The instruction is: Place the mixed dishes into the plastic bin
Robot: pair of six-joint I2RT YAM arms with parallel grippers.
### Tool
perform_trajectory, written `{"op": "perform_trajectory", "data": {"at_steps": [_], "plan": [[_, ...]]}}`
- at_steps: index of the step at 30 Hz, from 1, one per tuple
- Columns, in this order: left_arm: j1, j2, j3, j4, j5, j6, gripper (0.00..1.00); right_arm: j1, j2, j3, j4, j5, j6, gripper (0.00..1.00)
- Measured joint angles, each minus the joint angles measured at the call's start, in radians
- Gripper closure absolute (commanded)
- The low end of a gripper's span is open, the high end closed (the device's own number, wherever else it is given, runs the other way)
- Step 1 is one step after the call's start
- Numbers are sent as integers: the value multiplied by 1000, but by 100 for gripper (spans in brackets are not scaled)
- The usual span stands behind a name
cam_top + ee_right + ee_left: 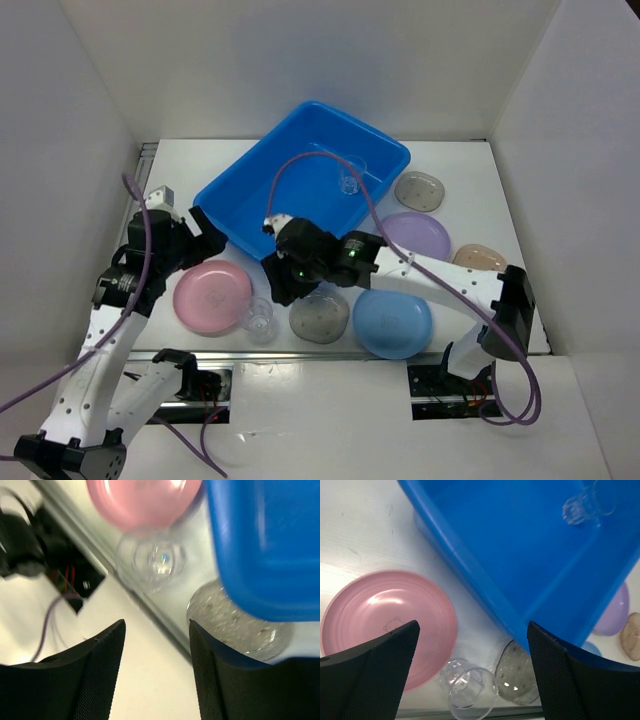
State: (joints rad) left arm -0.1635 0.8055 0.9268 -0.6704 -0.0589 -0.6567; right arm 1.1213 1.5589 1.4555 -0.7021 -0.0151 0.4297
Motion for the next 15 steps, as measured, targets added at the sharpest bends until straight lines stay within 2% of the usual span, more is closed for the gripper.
{"op": "perform_trajectory", "data": {"at_steps": [5,8,15], "plan": [[0,-26,73,15,-18,-26,4,47,23,-79,17,-34,38,46],[0,-41,76,16,-22,-36,4,55,23,-145,28,-45,68,46],[0,-94,48,8,-22,-59,3,55,31,-187,90,-45,124,47]]}}
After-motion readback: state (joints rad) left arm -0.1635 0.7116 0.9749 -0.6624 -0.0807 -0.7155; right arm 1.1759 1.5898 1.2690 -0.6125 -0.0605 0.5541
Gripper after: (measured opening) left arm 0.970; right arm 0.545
